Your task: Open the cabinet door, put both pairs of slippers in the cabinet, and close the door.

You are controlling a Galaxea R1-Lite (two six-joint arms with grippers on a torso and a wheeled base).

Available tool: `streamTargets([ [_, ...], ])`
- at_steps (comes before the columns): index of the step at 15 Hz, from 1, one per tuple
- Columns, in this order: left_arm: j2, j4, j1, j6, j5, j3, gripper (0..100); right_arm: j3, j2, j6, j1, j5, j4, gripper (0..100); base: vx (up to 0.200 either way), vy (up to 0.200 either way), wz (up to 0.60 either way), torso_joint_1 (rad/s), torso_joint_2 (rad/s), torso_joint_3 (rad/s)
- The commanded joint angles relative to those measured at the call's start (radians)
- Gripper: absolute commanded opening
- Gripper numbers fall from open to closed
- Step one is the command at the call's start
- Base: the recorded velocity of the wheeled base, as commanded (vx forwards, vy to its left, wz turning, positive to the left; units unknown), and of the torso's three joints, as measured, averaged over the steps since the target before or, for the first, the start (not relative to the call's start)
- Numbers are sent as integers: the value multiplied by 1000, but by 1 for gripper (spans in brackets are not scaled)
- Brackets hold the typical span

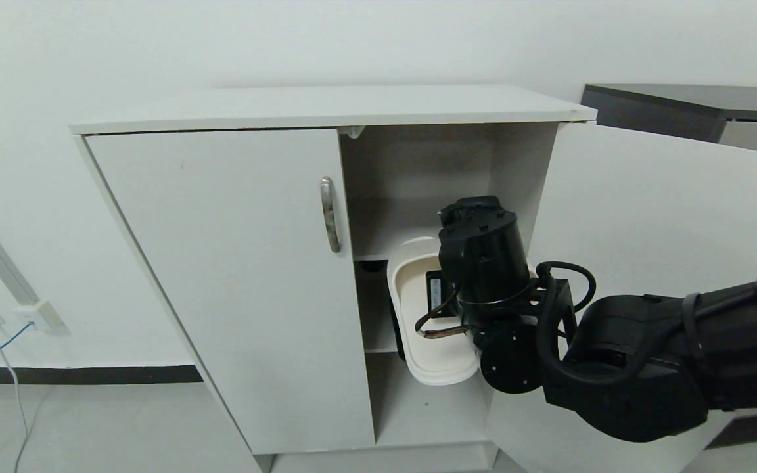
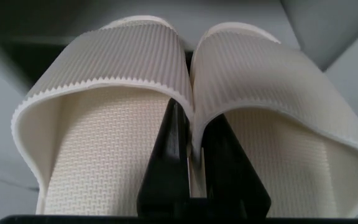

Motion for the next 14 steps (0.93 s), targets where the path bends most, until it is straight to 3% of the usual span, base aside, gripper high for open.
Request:
streamTargets([
  [1, 1, 0, 0, 0, 1, 0, 0, 4, -2, 1, 1, 0, 0, 0, 200, 0, 0, 2, 7, -7],
  [3, 1, 0, 0, 0, 1, 0, 0, 4, 0, 4, 1, 0, 0, 0, 200, 0, 0, 5, 5, 2],
  [14, 1, 0, 0, 0, 1, 0, 0, -85, 55, -15, -55, 11, 6, 0, 0, 0, 0, 0, 0, 0],
])
